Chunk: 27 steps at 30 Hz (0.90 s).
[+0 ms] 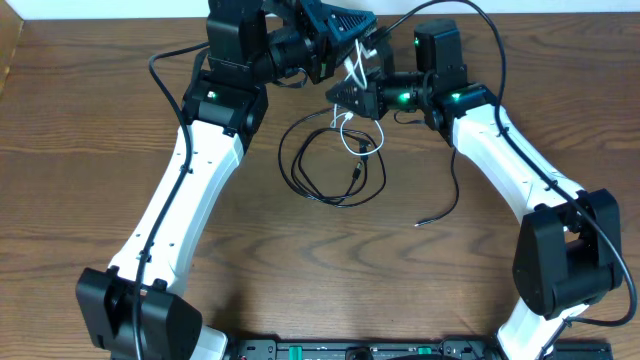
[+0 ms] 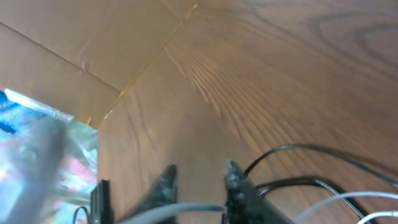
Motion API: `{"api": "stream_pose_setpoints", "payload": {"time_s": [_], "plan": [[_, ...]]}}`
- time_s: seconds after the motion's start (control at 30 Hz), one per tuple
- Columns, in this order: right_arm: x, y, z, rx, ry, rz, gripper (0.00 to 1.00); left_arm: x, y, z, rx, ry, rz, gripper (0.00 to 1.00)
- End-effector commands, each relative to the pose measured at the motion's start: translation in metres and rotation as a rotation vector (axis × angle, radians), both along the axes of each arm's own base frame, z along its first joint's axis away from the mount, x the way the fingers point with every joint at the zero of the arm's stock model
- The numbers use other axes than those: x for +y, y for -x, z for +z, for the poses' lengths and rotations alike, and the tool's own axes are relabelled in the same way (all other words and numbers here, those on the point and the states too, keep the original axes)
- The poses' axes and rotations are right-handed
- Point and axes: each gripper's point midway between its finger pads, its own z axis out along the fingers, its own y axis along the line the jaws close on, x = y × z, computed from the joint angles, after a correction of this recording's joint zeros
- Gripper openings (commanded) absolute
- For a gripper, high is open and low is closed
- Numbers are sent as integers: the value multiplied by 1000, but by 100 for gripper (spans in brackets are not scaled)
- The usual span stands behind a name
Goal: Untangle cables
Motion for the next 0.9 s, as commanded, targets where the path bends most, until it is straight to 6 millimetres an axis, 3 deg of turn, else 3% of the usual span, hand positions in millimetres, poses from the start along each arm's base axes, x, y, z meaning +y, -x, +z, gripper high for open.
{"api": "stream_pose_setpoints", "payload": {"time_s": [0.0,0.13,0.23,0.37,0.43,0.47,0.53,0.67,0.87], "plan": [[-4,-4,-1,20,-2,-22,1,4,5,13,-26,13,-7,8],[-19,-13,-1,66,-10,-69,1,16,-2,13,-47,0,21,8],[-42,-25,1,118,-18,-148,1,29,-9,9,-121,-53,43,8],[-77,-34,16,181,-48,-246,1,43,-15,-11,-168,-168,68,8],[-96,-37,23,198,-41,-308,1,49,-17,-28,-154,-239,84,15],[-105,-38,26,197,-32,-340,2,53,-17,-39,-132,-276,95,25],[-125,-41,36,193,-18,-420,2,57,-15,-56,-87,-334,103,57],[-157,-44,76,125,-44,-510,1,60,-6,-75,-110,-432,56,69],[-200,-48,165,24,-186,-544,1,63,8,-97,-146,-546,-27,75]]}}
